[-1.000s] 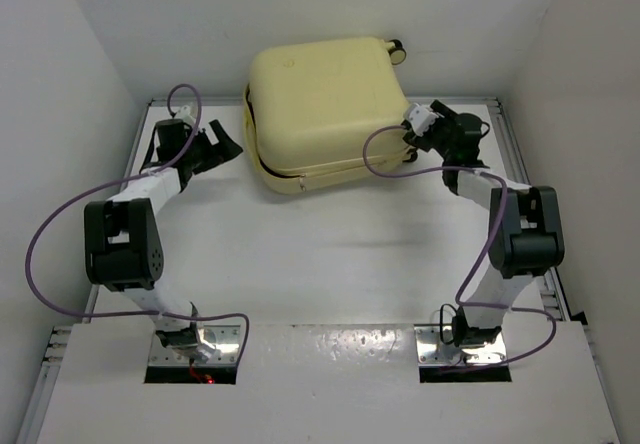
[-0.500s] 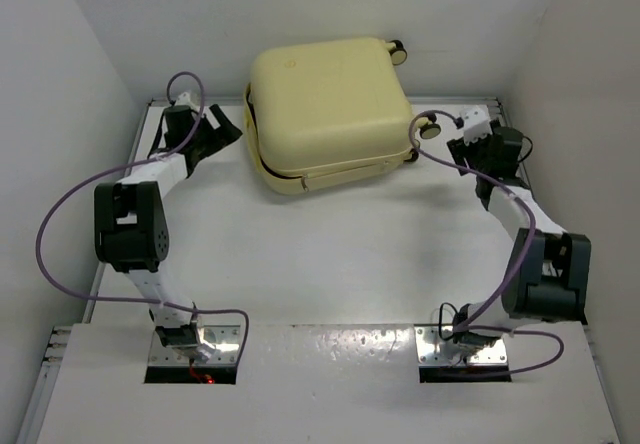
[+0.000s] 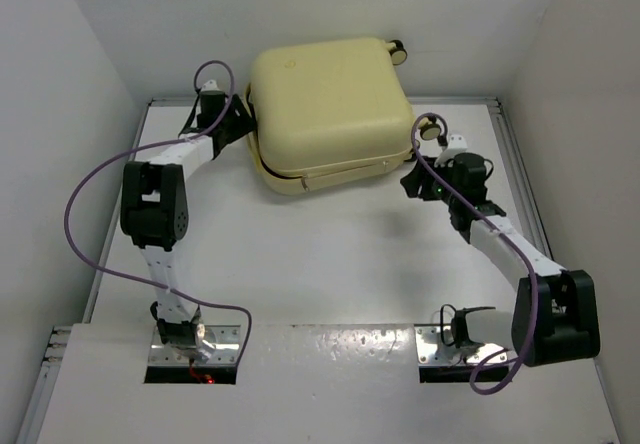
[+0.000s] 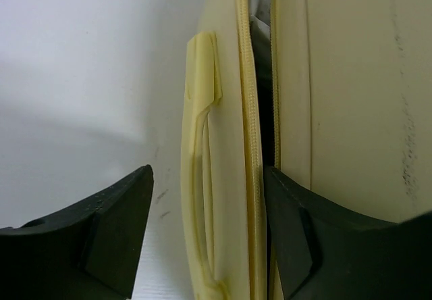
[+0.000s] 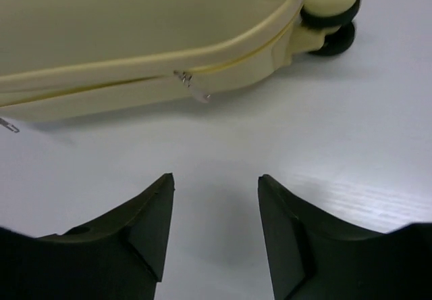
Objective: Pack the luggage
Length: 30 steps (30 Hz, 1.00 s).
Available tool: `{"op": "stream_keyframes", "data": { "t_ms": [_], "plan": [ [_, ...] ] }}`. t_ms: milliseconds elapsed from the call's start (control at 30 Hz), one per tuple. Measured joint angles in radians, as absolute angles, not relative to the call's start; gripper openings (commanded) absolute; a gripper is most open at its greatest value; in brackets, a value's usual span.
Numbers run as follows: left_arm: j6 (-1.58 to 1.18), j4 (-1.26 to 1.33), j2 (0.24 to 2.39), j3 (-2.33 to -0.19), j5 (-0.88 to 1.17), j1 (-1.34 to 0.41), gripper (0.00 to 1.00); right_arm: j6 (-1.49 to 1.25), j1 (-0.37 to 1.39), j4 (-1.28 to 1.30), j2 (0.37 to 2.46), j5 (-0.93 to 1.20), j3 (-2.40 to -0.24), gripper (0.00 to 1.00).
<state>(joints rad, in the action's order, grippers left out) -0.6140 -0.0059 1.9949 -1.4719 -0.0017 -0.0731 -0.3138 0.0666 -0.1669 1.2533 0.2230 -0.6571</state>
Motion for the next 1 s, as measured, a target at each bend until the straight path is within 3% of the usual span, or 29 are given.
{"op": "stream_keyframes", "data": {
  "t_ms": [233, 333, 567, 667, 1000],
  "plan": [
    [-0.702, 0.041, 1.989, -1.431, -0.018, -0.068, 0.7, -0.471, 0.156, -0.248, 1.264, 0.133, -0.57, 0.5],
    [-0.719, 0.062, 1.969, -1.398, 0.001, -0.061, 0.75, -0.5, 0.168, -0.279, 1.265, 0.11, -0.553, 0.5],
    [-0.735, 0.077, 1.867, -1.32, 0.033, -0.017, 0.75, -0.501, 0.173, -0.313, 1.271, 0.084, -0.548, 0.48],
    [-0.741, 0.073, 1.856, -1.322, 0.023, -0.004, 0.71, -0.501, 0.173, -0.326, 1.288, 0.074, -0.548, 0.48],
    [-0.717, -0.052, 2.014, -1.466, -0.04, -0.03, 0.68, -0.522, 0.183, -0.406, 1.41, 0.061, -0.558, 0.48]
  ]
}}
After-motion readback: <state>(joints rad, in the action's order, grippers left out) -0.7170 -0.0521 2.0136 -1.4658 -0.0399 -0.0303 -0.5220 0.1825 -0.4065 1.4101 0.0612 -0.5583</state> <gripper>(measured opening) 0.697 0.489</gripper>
